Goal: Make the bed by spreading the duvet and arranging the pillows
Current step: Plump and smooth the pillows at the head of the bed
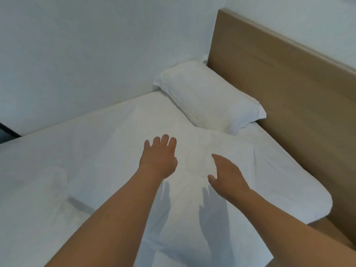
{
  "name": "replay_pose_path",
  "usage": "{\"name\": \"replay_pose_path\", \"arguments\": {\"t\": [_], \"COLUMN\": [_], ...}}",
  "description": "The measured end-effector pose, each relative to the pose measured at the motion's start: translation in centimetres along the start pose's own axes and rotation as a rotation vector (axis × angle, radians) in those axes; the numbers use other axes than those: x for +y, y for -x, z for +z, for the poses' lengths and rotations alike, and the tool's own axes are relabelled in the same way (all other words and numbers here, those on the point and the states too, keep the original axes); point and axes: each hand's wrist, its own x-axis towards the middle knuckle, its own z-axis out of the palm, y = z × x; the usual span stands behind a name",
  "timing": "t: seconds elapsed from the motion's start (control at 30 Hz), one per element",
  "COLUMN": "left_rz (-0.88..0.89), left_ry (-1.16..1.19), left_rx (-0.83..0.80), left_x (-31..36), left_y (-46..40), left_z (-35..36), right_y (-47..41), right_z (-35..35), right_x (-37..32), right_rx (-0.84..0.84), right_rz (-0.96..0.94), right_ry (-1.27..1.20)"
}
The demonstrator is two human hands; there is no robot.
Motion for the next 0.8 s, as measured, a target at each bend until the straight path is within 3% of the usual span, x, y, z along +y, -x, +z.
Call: {"name": "replay_pose_path", "arguments": {"t": [0.33, 0.57, 0.67, 0.8], "left_rz": [-0.05, -0.229, -0.246, -0.287], "left_ry": [0.091, 0.231, 0.311, 0.457], "left_rx": [-0.02, -0.109, -0.247, -0.235], "left_x": [9.3, 14.9, 15.3, 14.4], "left_y": [-14.8, -27.8, -35.7, -45.9], "left_z": [0.1, 2.7, 4.8, 7.4], "right_y": [-11.5, -24.3, -31.7, -42.6], "right_z": [-6.0, -8.6, -9.8, -9.4], "right_x": [12.0, 20.8, 23.9, 26.3], "right_rx": [0.125, 0.04, -0.015, 0.049], "right_rz": [-0.012, -0.048, -0.071, -0.087], "right_ry": [0.108, 0.221, 0.178, 0.026]}}
